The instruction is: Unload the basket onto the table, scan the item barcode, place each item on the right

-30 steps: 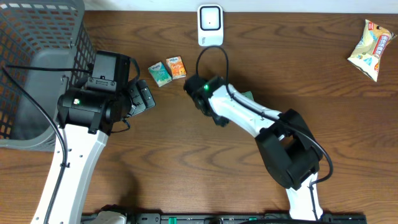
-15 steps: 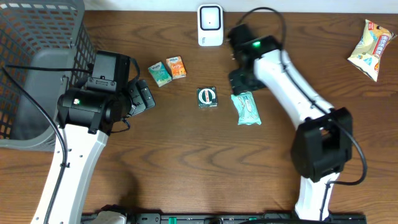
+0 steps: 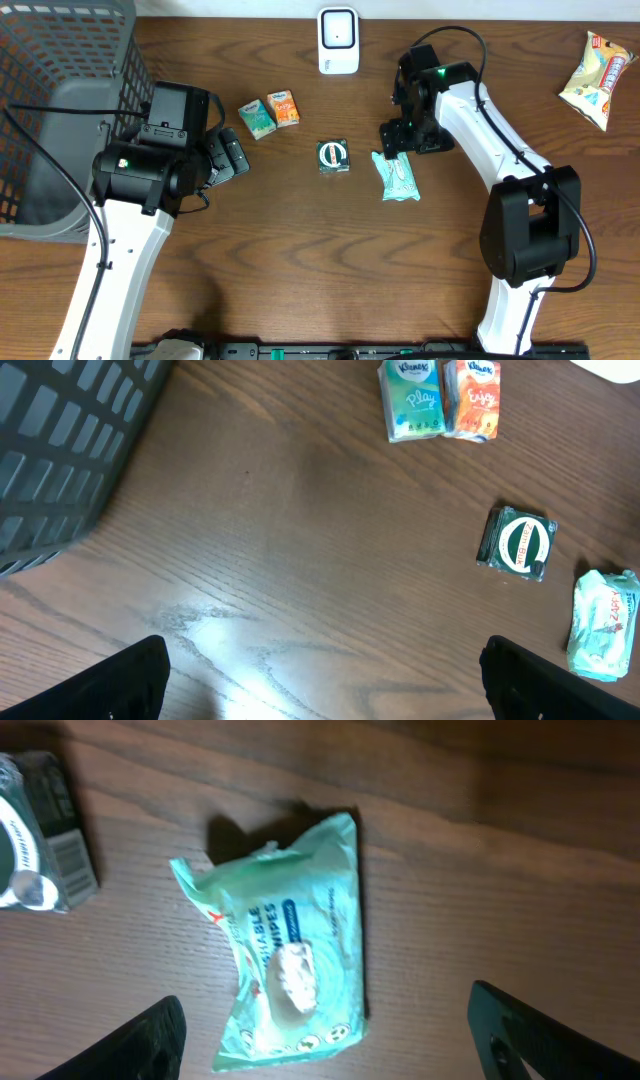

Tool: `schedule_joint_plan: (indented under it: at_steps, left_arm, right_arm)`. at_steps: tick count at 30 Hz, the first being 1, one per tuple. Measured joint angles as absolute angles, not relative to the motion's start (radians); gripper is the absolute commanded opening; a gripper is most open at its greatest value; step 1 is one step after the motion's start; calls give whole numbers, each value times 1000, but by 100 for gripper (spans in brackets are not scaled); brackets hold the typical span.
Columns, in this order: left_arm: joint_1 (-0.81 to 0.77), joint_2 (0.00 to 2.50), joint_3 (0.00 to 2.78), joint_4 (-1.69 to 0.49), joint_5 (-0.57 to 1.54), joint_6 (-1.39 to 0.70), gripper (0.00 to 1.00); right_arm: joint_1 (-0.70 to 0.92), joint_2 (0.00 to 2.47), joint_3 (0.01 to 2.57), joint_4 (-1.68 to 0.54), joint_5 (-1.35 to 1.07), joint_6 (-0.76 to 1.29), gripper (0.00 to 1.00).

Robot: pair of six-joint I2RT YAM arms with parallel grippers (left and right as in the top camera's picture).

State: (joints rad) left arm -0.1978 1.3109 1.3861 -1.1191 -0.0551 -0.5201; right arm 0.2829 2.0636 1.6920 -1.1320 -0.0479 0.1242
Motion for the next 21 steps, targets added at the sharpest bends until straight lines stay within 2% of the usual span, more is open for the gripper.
schedule_joint_plan:
  at_steps: [16, 21]
  left_arm:
    - [-198, 1311, 1386, -1119, -55, -520, 98]
    - [-198, 1311, 1386, -1119, -55, -520, 98]
  right_arm:
    - [283, 2064, 1692, -1078, -54, 101, 81]
    - [283, 2064, 1692, -1078, -54, 89, 77]
